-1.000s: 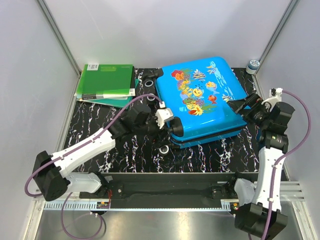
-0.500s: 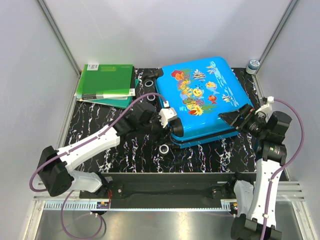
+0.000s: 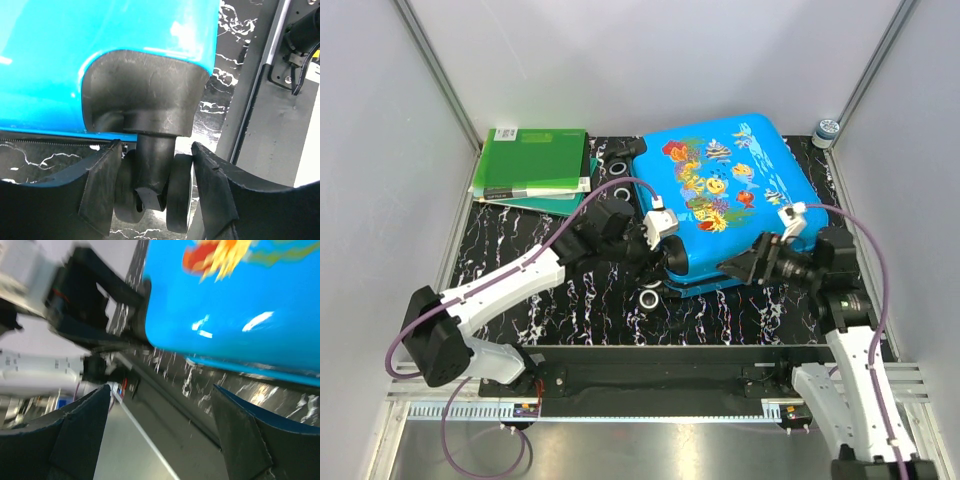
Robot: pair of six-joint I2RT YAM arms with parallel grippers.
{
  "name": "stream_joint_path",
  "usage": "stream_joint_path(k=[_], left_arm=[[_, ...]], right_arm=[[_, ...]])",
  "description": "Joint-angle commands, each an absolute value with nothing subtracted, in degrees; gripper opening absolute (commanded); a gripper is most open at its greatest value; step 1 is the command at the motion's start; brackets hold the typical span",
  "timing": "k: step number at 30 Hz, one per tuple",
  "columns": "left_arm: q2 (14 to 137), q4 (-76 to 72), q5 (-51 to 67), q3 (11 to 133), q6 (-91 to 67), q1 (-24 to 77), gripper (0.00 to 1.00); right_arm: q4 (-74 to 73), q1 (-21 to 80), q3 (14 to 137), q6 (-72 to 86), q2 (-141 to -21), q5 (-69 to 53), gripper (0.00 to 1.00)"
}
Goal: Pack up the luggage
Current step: Zip the luggage at the center of the board.
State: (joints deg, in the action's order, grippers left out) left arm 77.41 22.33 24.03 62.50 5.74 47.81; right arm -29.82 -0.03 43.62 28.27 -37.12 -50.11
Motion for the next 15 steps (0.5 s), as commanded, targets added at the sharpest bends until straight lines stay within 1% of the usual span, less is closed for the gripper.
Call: stream_joint_path(k=[1,2,5,11,12,14,15], left_arm=[[78.0,21.9,32.1,66.1,3.3,49.1,0.00],[77.8,21.8,32.0,66.4,3.3,49.0,0.00],[77.8,21.9,32.1,67.8,3.1,49.0,0.00],[77.3,21.8,33.6,69.6,2.1,49.0,0.00],[77.1,21.7,33.5,69.4,2.3,49.0,0.00],[76.9,21.7,33.4,69.0,2.5,48.9,0.00],[76.5,21.7,33.3,68.1,2.5,48.9,0.00]], right_arm=[[-28.4,9.5,40.3,29.8,-39.1,-40.7,0.87],[-28.0,12.7,39.3,30.6,-39.3,-39.3,0.87],[-27.9,18.3,37.5,32.0,-39.0,-35.3,0.86],[-23.8,25.9,32.4,35.3,-40.1,-26.9,0.85],[-21.7,28.5,31.8,35.7,-40.7,-25.6,0.84],[-18.2,31.7,30.4,36.3,-43.2,-20.6,0.84],[-17.0,35.6,30.0,36.4,-44.2,-16.1,0.83]])
